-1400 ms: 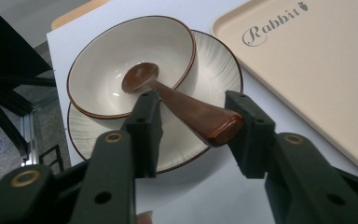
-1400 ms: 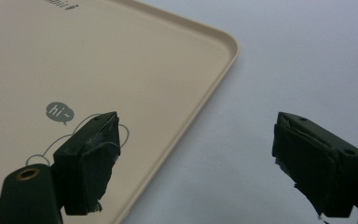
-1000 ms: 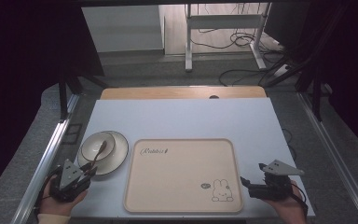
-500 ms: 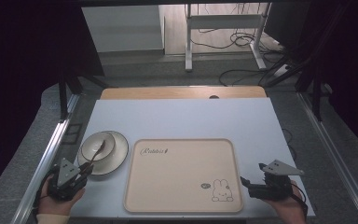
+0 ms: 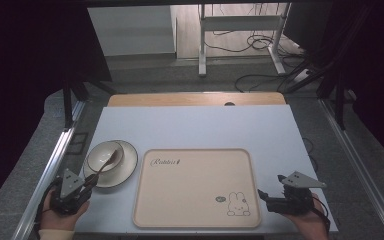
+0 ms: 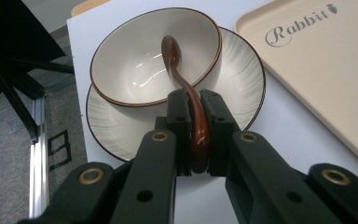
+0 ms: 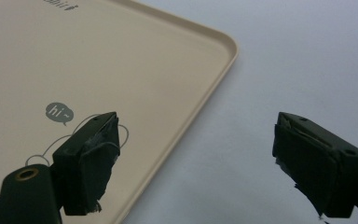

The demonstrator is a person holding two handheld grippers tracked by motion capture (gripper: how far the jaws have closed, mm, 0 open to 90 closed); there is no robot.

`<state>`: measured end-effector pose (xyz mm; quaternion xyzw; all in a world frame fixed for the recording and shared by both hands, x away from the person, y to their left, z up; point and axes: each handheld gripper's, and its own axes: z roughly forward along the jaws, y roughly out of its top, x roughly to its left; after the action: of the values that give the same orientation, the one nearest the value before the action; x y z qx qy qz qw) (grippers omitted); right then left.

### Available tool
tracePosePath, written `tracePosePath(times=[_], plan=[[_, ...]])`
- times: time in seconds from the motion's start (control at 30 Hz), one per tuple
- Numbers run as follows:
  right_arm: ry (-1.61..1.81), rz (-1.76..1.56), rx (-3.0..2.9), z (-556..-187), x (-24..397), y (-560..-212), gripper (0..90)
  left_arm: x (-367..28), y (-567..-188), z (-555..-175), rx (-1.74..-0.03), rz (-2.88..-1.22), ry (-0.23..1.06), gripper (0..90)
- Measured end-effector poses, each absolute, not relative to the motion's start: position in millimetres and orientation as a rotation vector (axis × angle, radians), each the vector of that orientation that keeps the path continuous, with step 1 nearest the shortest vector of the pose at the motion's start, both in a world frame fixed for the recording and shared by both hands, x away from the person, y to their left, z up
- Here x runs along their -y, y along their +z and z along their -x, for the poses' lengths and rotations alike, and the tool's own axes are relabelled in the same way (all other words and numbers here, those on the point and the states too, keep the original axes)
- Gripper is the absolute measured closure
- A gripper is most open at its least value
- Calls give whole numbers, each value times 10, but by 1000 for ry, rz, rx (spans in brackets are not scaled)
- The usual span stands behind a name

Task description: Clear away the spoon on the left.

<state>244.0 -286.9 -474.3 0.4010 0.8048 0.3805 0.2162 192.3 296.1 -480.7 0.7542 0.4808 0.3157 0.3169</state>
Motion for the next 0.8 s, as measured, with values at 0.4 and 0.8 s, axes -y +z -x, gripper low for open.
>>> tracePosePath(times=[0.4, 0.8], plan=[[1053, -1111, -2230, -2442, 2864, -4742, 146, -2970, -4769, -1912, -1268, -1960, 832, 843], [1047, -1118, -2229, -2444, 2873, -4745, 147, -2971, -4725, -1896, -1261, -1944, 827, 844]])
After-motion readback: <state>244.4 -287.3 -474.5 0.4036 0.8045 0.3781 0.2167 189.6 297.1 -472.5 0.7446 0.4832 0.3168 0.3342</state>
